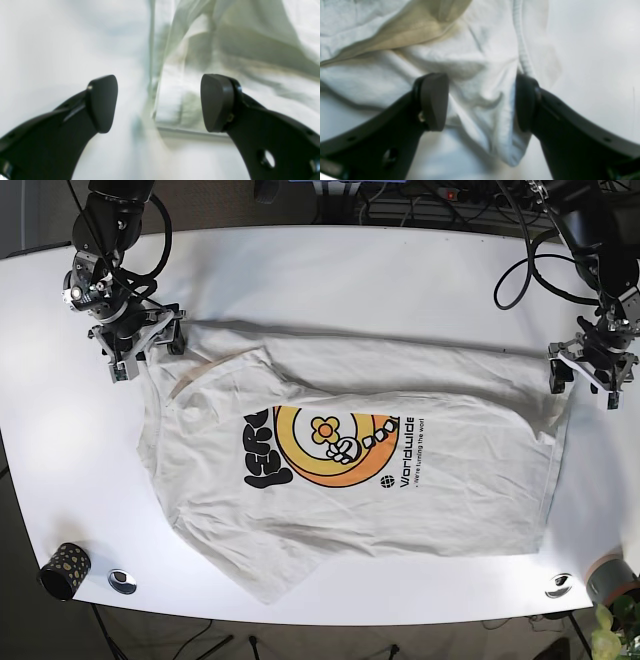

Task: Fold the T-shirt properly
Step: 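Hold the shoulders with both grippers and drag the shirt further, adjusting grip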

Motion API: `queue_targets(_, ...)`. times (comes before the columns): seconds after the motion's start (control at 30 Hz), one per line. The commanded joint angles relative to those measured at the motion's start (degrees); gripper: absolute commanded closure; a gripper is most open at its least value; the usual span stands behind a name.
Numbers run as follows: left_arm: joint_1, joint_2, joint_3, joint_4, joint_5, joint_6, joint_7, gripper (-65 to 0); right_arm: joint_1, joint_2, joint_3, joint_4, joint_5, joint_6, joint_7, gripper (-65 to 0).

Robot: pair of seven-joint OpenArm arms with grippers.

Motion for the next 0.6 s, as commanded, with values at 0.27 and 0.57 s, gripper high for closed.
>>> queue_targets(0.27,-1.33,-2.07,2.81,-2.86,-0.94,-0.46,-1.22,-3.3,0.17,0.51,-0.05,0.39,0.07,0.29,-0.54,-10.8)
queue_targets(0.57,1.39,-2.25,2.37,-1.71,-1.11,-0.46,-0.95,0.0,-0.89,0.42,0.12,2.59,0.07,0.29,-0.89,0.0)
